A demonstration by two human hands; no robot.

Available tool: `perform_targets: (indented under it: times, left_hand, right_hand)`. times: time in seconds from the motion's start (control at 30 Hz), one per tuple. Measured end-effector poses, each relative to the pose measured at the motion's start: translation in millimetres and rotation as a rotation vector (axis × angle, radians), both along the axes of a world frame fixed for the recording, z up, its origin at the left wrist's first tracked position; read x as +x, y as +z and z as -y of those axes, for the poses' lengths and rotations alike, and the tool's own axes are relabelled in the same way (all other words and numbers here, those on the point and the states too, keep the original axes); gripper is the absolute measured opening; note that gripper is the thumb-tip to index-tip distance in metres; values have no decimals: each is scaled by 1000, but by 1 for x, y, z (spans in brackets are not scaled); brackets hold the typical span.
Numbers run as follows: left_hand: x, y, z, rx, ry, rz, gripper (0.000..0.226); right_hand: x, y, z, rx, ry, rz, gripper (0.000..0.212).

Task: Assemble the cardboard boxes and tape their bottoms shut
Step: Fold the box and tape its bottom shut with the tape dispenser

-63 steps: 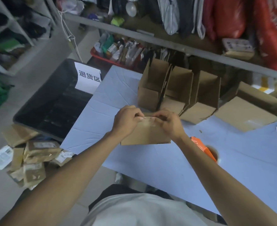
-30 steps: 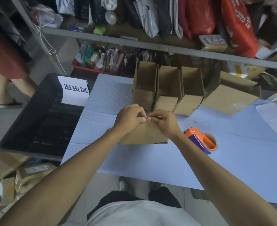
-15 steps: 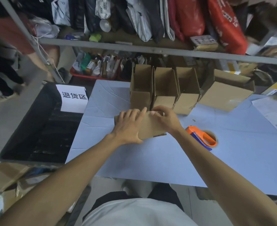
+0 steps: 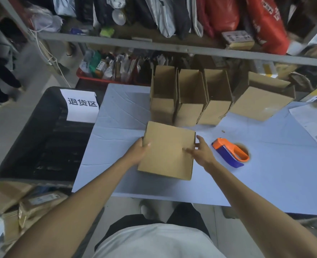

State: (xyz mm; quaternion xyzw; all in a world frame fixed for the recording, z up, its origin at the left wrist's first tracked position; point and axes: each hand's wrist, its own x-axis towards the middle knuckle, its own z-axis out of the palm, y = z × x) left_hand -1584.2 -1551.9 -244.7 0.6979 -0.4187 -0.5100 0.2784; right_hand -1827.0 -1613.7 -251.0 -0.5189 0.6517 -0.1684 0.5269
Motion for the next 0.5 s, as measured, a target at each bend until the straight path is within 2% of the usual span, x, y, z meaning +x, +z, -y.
perform_targets:
  times: [0.13,0.23,0.3,0.4,0.5]
  left_hand:
    - [-1,-8,0,40,-25,139,45]
    - [-11,-12,2,47,-91,247,86]
    - [-20,-15,3,23,-191,409,104]
    - [-36,-19,10,-58,-416,712,105]
    - [-57,-22,20,-54,-521,826,108]
  right_hand:
    - [-4,-7,-3,-37,32,-29,66]
    - [-6,-7,-7,-46,29,-30,59]
    - [-9,-7,-7,-41,44,-8,56]
    - [-20,-6,-4,-60,106,-89,43]
    - [-43,-6,-2,-176,57,-271,35]
